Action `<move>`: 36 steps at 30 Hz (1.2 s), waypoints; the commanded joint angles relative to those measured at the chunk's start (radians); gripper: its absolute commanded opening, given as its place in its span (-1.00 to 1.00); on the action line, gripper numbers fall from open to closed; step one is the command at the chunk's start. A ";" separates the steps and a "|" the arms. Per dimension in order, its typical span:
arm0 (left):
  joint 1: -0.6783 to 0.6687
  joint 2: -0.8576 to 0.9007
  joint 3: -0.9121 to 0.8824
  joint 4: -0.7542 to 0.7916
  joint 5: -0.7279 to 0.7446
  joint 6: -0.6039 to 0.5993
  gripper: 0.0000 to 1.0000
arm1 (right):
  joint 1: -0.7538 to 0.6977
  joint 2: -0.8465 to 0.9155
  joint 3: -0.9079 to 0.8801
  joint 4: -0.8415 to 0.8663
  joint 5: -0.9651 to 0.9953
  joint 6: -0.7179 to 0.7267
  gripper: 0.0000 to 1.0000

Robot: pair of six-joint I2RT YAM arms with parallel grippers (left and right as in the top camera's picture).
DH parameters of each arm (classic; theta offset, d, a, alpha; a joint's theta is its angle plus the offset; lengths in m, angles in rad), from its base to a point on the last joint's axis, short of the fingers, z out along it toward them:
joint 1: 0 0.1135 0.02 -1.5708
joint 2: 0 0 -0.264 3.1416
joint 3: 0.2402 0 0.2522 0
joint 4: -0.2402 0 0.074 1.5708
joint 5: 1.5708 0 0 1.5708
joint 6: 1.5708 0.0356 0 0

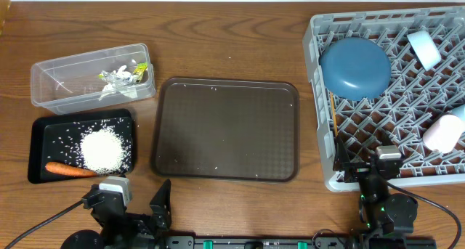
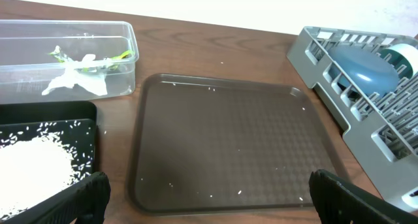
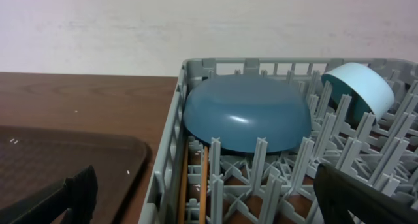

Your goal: Sort waste into correct bins and load items into the dishwasher rack

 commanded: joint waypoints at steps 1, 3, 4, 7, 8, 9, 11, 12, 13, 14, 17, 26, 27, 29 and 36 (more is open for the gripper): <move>0.002 -0.004 -0.002 0.001 -0.012 0.003 0.96 | 0.010 -0.006 -0.001 -0.004 0.006 -0.019 0.98; 0.002 -0.004 -0.002 0.000 -0.012 0.003 0.96 | 0.010 -0.006 -0.001 -0.004 0.006 -0.019 0.98; 0.002 -0.004 -0.002 0.001 -0.012 0.003 0.96 | 0.010 -0.006 -0.001 -0.004 0.006 -0.019 0.98; 0.002 -0.004 -0.002 0.001 -0.012 0.003 0.96 | 0.010 -0.006 -0.001 -0.004 0.006 -0.019 0.99; 0.002 -0.004 -0.002 0.000 -0.012 0.003 0.96 | 0.010 -0.006 -0.001 -0.004 0.006 -0.019 0.98; 0.002 -0.004 -0.002 0.000 -0.012 0.003 0.96 | 0.010 -0.006 -0.001 -0.004 0.006 -0.019 0.98; 0.002 -0.004 -0.002 0.000 -0.012 0.003 0.96 | 0.010 -0.006 -0.001 -0.004 0.006 -0.019 0.98; 0.002 -0.004 -0.002 0.001 -0.012 0.003 0.96 | 0.010 -0.006 -0.001 -0.004 0.006 -0.019 0.99; 0.002 -0.004 -0.002 0.000 -0.012 0.003 0.96 | 0.010 -0.006 -0.001 -0.004 0.006 -0.019 0.99; 0.002 -0.004 -0.002 0.001 -0.012 0.003 0.95 | 0.010 -0.006 -0.001 -0.004 0.006 -0.019 0.99; 0.002 -0.004 -0.002 0.000 -0.012 0.003 0.96 | 0.010 -0.006 -0.001 -0.004 0.006 -0.019 0.98; 0.002 -0.004 -0.002 -0.020 -0.012 0.006 0.96 | 0.010 -0.006 -0.001 -0.004 0.006 -0.019 0.99; 0.002 -0.004 -0.002 -0.024 -0.012 0.006 0.96 | 0.010 -0.006 -0.001 -0.004 0.006 -0.019 0.99; 0.003 -0.005 -0.004 -0.031 -0.027 0.007 0.95 | 0.010 -0.006 -0.001 -0.004 0.006 -0.019 0.98; 0.058 -0.052 -0.112 -0.006 -0.147 0.007 0.95 | 0.010 -0.006 -0.001 -0.004 0.006 -0.019 0.99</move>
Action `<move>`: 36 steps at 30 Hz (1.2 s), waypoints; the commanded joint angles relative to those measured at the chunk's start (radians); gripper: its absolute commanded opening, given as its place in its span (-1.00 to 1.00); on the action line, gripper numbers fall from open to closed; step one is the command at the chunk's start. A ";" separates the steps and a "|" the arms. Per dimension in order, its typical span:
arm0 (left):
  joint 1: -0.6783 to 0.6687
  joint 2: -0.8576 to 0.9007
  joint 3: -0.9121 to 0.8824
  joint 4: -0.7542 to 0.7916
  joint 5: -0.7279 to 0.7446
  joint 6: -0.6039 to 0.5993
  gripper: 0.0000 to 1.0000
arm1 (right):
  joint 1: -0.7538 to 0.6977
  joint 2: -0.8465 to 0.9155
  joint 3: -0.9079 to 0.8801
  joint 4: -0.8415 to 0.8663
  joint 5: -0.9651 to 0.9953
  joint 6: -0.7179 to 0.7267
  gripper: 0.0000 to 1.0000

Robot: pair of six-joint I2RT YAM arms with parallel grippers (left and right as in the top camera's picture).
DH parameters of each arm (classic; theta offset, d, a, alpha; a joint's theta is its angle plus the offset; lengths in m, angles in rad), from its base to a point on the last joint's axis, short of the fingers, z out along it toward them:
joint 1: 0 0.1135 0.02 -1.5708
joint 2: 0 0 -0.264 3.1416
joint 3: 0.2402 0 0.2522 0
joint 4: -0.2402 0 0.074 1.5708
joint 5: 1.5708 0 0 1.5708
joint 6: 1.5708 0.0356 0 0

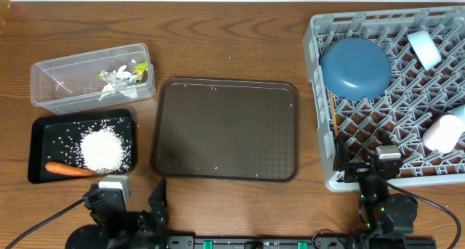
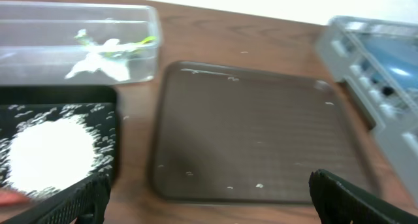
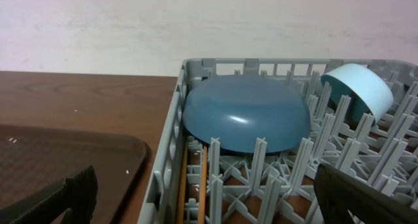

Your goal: Sort waste into correct bins and load items into the dishwasher rack

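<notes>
The grey dishwasher rack at the right holds an upturned blue bowl, a light-blue cup, a white cup and wooden chopsticks. A clear bin at the far left holds wrappers. Before it, a black bin holds rice and a carrot. My left gripper stands open at the table's front edge, below the black bin, with nothing between its fingers. My right gripper is open over the rack's near left corner and holds nothing.
A brown tray lies in the middle with only a few grains of rice on it. In the left wrist view, which is blurred, the tray fills the centre, with the black bin to its left.
My left gripper has drawn slightly back toward the front edge and shifted left, so its view shows more of the black bin and less of the rack. The right arm has not moved.
</notes>
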 commanded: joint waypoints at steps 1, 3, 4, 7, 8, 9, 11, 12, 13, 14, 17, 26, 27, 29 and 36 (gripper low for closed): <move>0.037 -0.053 -0.087 0.034 -0.074 0.007 0.95 | 0.010 -0.007 -0.001 -0.004 0.006 -0.014 0.98; 0.053 -0.083 -0.167 0.108 -0.079 0.007 0.96 | 0.010 -0.007 -0.001 -0.004 0.006 -0.015 0.99; 0.060 -0.080 -0.204 0.158 -0.082 0.007 0.95 | 0.010 -0.007 -0.001 -0.004 0.006 -0.014 0.99; 0.064 -0.082 -0.325 0.338 -0.082 0.006 0.96 | 0.010 -0.007 -0.001 -0.004 0.006 -0.015 0.99; 0.064 -0.082 -0.364 0.402 -0.082 0.006 0.95 | 0.010 -0.007 -0.001 -0.004 0.006 -0.014 0.99; 0.064 -0.082 -0.397 0.459 -0.081 0.006 0.96 | 0.010 -0.007 -0.001 -0.004 0.006 -0.014 0.98; 0.064 -0.082 -0.490 0.625 -0.082 0.007 0.96 | 0.010 -0.007 -0.001 -0.004 0.006 -0.015 0.98; 0.064 -0.082 -0.529 0.702 -0.082 0.007 0.96 | 0.010 -0.007 -0.001 -0.004 0.006 -0.014 0.99; 0.064 -0.082 -0.569 0.777 -0.082 0.011 0.96 | 0.010 -0.007 -0.001 -0.004 0.006 -0.015 0.98; 0.064 -0.082 -0.608 0.853 -0.082 0.023 0.96 | 0.010 -0.007 -0.001 -0.004 0.006 -0.015 0.99; 0.064 -0.082 -0.726 1.041 -0.082 0.029 0.96 | 0.010 -0.007 -0.001 -0.004 0.006 -0.015 0.98; 0.064 -0.082 -0.729 0.943 -0.078 0.028 0.96 | 0.010 -0.007 -0.001 -0.004 0.006 -0.015 0.99; 0.064 -0.082 -0.729 0.943 -0.078 0.029 0.96 | 0.010 -0.007 -0.001 -0.004 0.006 -0.014 0.98; 0.064 -0.080 -0.729 0.943 -0.078 0.028 0.96 | 0.010 -0.007 -0.001 -0.004 0.006 -0.015 0.98; 0.064 -0.080 -0.729 0.943 -0.078 0.028 0.96 | 0.010 -0.007 -0.001 -0.004 0.006 -0.015 0.98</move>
